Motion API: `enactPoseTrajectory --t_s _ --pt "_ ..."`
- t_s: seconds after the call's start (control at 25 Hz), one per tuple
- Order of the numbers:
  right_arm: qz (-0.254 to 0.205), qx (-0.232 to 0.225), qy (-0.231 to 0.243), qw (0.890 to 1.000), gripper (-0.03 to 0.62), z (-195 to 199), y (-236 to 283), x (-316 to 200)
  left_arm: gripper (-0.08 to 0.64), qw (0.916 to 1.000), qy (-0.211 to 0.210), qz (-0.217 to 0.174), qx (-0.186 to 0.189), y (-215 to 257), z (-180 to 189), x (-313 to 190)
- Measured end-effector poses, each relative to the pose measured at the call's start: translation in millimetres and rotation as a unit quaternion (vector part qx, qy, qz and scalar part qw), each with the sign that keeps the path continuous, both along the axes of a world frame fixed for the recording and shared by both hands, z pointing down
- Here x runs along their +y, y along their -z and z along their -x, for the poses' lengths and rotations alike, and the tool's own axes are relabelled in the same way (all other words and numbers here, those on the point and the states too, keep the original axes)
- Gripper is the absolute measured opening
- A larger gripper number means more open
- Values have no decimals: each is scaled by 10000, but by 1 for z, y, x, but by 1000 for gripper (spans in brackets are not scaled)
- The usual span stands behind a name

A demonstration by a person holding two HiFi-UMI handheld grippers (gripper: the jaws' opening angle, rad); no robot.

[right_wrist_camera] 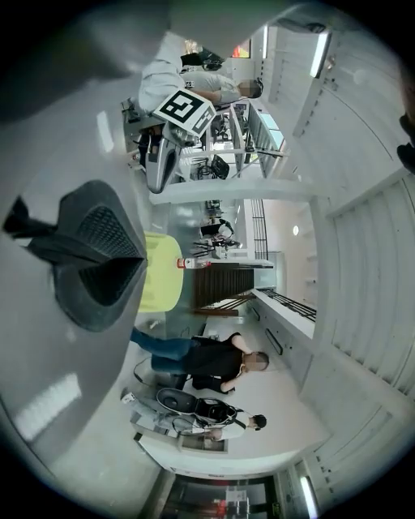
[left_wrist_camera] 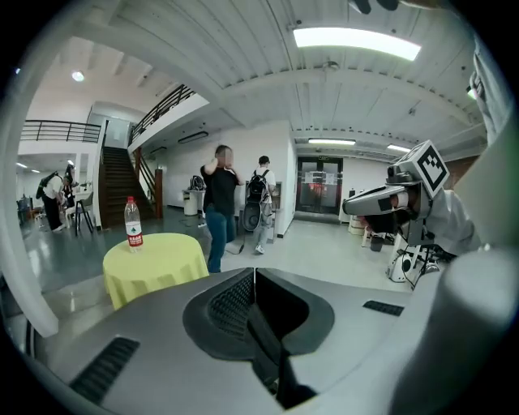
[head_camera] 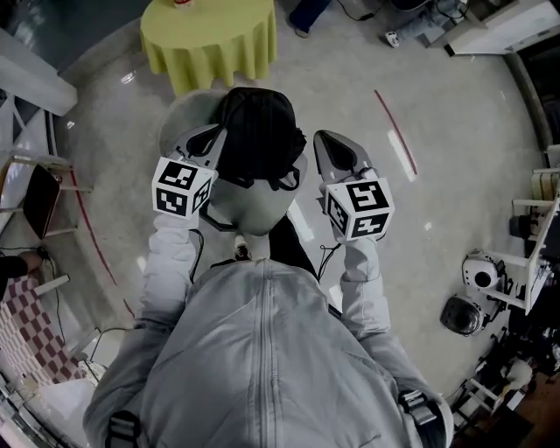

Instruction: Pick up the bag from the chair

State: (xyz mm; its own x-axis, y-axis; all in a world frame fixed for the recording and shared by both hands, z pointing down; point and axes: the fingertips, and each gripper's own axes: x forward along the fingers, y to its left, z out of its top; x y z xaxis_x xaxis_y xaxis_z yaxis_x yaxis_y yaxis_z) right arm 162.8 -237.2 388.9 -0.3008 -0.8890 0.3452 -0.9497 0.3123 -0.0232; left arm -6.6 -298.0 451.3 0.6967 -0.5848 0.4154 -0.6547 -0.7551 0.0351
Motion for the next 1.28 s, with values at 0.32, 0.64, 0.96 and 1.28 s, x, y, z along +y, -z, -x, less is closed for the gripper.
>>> enactPoseTrajectory --t_s 0.32,0.64,0.96,1.28 --pt "711 -18 288 9971 17 -42 -74 -87 78 9946 464 782 -494 -85 -15 -74" --pt "1821 -185 636 9810 175 -54 -186 -149 160 9780 795 1768 -771 -192 -12 -121" --pt "2763 -115 913 9567 266 -53 -285 -170 250 9507 710 2905 -827 -287 -3 -130" --pt "3340 -75 1000 9372 307 -42 -369 -170 280 9215 823 3585 -1248 -375 17 -114"
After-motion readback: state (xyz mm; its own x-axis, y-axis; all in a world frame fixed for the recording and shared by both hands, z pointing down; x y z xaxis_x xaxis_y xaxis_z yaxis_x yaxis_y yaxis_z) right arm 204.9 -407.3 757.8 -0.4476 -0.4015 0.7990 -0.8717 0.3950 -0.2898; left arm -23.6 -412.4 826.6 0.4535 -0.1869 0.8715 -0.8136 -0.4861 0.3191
